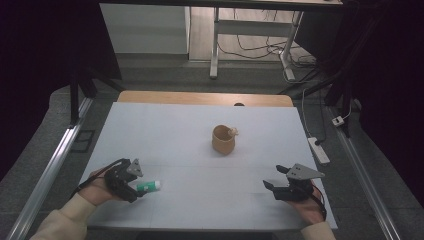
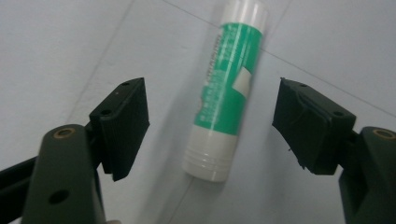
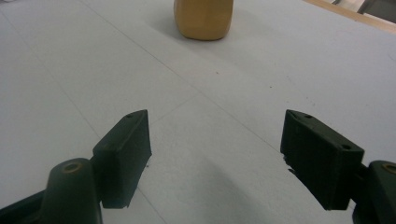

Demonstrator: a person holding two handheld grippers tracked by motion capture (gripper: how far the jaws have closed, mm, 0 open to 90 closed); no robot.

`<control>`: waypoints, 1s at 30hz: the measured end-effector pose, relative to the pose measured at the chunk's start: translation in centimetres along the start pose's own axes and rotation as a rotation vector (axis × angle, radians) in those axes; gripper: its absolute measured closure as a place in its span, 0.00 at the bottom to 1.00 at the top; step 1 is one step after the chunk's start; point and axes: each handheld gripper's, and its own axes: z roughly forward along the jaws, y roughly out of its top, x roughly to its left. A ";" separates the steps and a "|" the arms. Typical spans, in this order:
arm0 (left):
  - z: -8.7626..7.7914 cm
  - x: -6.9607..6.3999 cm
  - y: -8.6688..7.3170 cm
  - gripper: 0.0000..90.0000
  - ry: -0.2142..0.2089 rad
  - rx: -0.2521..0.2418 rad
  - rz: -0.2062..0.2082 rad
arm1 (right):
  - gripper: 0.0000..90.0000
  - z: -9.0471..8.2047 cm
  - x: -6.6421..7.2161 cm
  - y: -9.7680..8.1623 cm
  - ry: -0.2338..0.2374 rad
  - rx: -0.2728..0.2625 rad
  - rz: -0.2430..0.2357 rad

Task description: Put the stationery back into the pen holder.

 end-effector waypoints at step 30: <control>-0.4 0.7 0.6 0.72 0.000 -0.100 0.006 | 0.27 0.0 0.1 0.1 -0.007 0.003 -0.001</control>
